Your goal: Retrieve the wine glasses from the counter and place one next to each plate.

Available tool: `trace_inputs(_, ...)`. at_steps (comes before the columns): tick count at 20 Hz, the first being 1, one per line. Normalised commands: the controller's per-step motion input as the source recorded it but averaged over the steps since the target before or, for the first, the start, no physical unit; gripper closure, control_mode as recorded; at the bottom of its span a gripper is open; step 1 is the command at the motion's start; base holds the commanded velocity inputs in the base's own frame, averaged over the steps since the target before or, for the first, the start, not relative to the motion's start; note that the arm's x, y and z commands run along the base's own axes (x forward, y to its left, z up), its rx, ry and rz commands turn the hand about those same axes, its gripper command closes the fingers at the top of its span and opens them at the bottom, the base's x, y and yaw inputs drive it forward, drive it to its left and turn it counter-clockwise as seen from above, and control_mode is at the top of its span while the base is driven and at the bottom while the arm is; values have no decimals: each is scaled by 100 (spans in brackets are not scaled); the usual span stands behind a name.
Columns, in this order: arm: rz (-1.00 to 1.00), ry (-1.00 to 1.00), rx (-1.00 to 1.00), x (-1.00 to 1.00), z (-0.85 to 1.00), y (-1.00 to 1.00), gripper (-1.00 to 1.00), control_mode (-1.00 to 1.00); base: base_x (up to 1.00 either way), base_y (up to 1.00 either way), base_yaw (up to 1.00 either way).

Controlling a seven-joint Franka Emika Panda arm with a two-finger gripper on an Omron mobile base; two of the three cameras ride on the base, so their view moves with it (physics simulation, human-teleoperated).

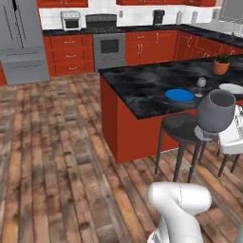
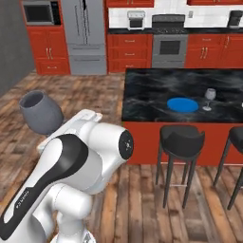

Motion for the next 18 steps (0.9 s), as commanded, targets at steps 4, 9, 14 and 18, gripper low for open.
trace_inputs(4, 0, 0, 0, 0, 0, 0, 100, 100, -28, -100, 0)
trace_inputs(9, 0, 0, 0, 0, 0, 0, 100, 100, -2, -100, 0)
trace_inputs(14, 0, 0, 0, 0, 0, 0, 100, 100, 0, -100, 0)
trace_inputs(18, 0, 0, 0, 0, 0, 0, 100, 100, 0, -100, 0)
